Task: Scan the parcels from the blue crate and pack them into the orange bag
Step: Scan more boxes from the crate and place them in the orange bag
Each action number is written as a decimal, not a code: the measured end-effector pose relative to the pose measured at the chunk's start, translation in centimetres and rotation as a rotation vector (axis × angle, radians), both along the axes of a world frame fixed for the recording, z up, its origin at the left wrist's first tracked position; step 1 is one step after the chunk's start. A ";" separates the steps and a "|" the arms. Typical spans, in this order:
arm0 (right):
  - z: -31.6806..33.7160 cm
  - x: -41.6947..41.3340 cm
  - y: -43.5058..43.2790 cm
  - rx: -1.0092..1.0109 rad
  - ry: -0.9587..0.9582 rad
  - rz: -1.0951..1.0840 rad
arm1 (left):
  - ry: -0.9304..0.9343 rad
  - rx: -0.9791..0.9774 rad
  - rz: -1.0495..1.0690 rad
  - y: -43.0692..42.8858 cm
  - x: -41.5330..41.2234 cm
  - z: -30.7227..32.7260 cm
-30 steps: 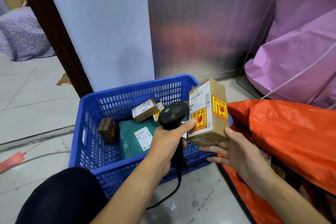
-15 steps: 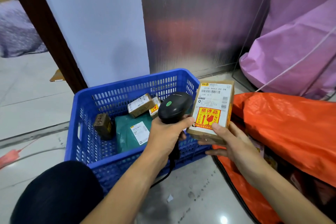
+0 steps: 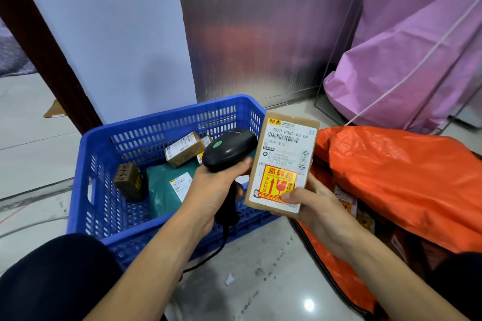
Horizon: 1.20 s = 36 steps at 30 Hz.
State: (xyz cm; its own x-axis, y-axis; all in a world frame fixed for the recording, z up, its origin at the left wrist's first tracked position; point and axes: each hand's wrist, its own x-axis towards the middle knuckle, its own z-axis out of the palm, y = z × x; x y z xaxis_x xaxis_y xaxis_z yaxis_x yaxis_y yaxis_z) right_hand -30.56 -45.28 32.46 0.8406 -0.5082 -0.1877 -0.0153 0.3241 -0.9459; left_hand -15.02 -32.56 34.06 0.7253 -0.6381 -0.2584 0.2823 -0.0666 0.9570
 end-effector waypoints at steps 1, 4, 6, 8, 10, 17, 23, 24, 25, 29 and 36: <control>0.1 0.0 0.0 0.005 0.003 -0.001 | -0.002 -0.010 0.002 0.0 0.0 -0.1; 0.3 -0.1 0.1 0.006 0.025 -0.005 | -0.002 -0.020 -0.001 0.0 0.1 -0.2; 0.5 -0.1 0.2 0.004 0.036 -0.009 | -0.002 -0.025 -0.003 -0.1 0.1 -0.3; 0.6 -0.1 0.2 0.002 0.052 -0.027 | 0.001 -0.030 -0.006 -0.2 -0.1 -0.2; 0.7 0.0 0.3 -0.015 0.072 -0.051 | 0.002 -0.023 -0.003 -0.3 -0.2 -0.3; 0.0 0.4 -1.0 -0.175 0.136 -0.193 | -0.064 0.045 0.024 -0.1 0.2 -0.5; -1.0 0.2 -4.0 -0.200 0.219 -0.373 | -0.113 0.036 -0.064 0.3 0.2 -0.6; -1.0 0.0 -4.3 -0.201 0.220 -0.405 | -0.101 0.025 -0.074 0.3 0.0 -0.6; -1.1 0.0 -4.6 -0.200 0.213 -0.434 | -0.083 0.009 -0.075 0.2 -0.1 -0.5; -1.3 -0.2 -5.1 -0.216 0.218 -0.482 | -0.050 -0.037 -0.082 0.0 -0.6 -0.2; -1.6 -0.4 -5.2 -0.230 0.228 -0.499 | -0.067 -0.055 -0.134 -0.2 -1.2 -0.1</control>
State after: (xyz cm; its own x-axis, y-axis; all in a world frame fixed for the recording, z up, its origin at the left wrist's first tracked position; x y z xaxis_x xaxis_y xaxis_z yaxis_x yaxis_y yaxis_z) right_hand -30.91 -50.51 30.83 0.4411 -0.8806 -0.1734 -0.1244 0.1314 -0.9835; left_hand -16.19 -32.78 33.97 0.6472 -0.7421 -0.1743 0.2103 -0.0460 0.9765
